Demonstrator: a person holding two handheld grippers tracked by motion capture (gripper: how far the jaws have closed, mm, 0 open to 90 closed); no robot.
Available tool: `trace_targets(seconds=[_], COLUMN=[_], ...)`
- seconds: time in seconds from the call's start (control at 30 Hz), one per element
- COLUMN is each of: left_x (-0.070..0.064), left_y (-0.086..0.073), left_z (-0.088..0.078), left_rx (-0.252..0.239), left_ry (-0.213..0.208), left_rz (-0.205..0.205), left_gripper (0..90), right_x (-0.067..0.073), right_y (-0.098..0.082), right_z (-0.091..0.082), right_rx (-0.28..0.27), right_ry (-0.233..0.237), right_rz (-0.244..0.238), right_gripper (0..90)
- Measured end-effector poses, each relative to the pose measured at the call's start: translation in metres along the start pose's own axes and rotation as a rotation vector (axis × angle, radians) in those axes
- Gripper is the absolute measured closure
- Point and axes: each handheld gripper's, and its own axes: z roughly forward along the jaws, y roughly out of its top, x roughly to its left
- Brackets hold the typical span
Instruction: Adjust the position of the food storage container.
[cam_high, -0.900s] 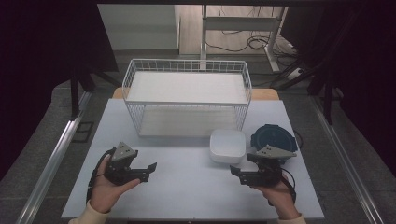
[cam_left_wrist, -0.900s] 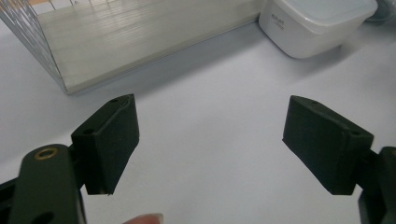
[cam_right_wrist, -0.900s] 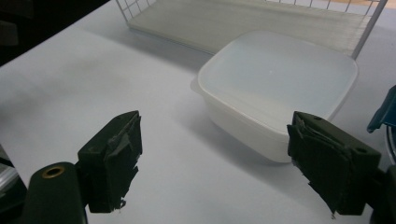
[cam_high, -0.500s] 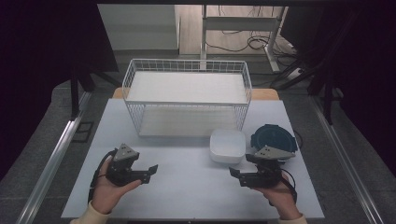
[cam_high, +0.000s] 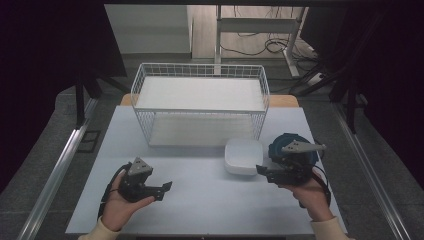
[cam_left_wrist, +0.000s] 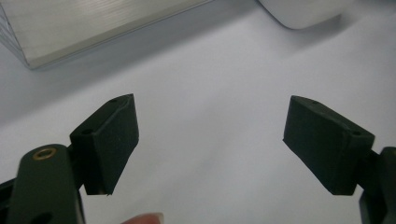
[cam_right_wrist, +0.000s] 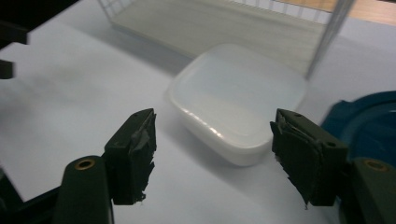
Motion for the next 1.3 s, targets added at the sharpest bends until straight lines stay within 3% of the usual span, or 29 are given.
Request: trace_targets(seconds=[0.27,0.5,0.67,0.9,1.0,1.13,1.3], left_x=[0.007,0.01,0.009,0.007,0.007,0.007,0.01], left_y=[-0.004,-0.007,-0.009,-0.009,-0.009,-0.01,-0.01], left_z=[-0.003,-0.001,0.004,0.005,0.007,0.01,0.009], left_rx=[-0.003,0.01,0.025,0.025,0.032,0.044,0.039], left_ry=[0.014,0.028,0.031,0.031,0.029,0.027,0.032], left_rz=[-0.02,-0.025,-0.018,-0.016,-0.015,-0.01,-0.016], left_gripper=[17.7,17.4,17.1,16.7,16.7,16.6,16.6], right_x=[-0.027,-0.056,-0.087,-0.114,-0.13,-0.143,-0.152], right_y=[0.017,0.039,0.05,0.053,0.056,0.056,0.058], right_z=[0.001,0.013,0.027,0.035,0.039,0.046,0.056], right_rx=[0.064,0.122,0.173,0.198,0.201,0.208,0.239], right_ry=[-0.08,-0.128,-0.133,-0.189,-0.22,-0.212,-0.23], right_rz=[0.014,0.032,0.119,0.165,0.197,0.22,0.211], right_gripper=[36.3,38.3,42.2,51.5,60.6,70.6,77.9])
